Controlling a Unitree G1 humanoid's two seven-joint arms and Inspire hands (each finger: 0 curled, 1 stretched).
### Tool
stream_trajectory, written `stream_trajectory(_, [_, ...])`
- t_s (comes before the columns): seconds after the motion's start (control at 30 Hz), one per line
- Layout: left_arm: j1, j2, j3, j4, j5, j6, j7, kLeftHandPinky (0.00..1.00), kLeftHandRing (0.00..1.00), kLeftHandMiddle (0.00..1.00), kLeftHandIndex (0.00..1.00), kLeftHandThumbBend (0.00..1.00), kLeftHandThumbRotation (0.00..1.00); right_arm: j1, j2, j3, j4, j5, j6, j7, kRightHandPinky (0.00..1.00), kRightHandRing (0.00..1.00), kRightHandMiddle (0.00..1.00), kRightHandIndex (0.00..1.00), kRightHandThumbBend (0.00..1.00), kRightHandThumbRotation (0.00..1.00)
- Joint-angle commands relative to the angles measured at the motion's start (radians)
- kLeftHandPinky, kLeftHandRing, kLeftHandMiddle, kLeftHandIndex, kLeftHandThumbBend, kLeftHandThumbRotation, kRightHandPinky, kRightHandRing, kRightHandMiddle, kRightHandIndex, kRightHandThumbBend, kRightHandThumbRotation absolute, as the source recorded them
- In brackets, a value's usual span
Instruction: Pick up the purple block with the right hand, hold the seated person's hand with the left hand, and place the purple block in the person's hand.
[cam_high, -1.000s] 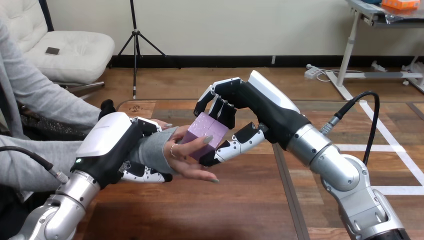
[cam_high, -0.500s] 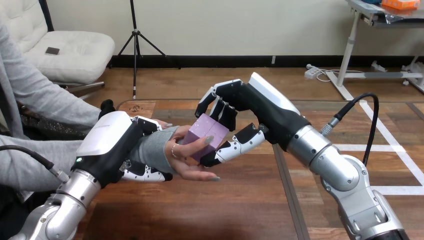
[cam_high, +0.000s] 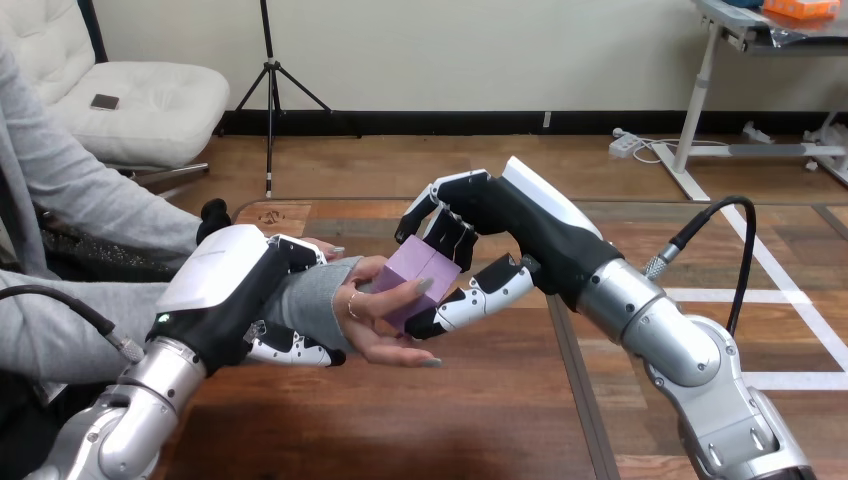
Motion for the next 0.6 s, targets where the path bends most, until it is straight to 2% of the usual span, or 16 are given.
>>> stream_trajectory(0.0, [-0.019,-0.002,0.015,-0.097,0.013,0.028,0.001,0.4,0.47,0.51,0.54,0.81,0.12,-0.022,-0.02,-0.029,-0.047,0.025,-0.004,-0.001,0.44,0.5,0.55,0.59,0.96,0.19])
stream_trajectory(0.17, [-0.01,-0.003,0.016,-0.116,0.016,0.044,0.002,0.41,0.5,0.53,0.55,0.8,0.14,-0.019,-0.02,-0.033,-0.051,0.035,0.003,0.006,0.46,0.51,0.57,0.61,0.96,0.25])
stream_trajectory(0.57, [0.0,0.0,0.018,-0.138,0.012,0.062,-0.013,0.43,0.51,0.54,0.54,0.78,0.12,-0.011,-0.029,-0.037,-0.056,0.048,0.0,0.014,0.49,0.53,0.59,0.62,0.98,0.39])
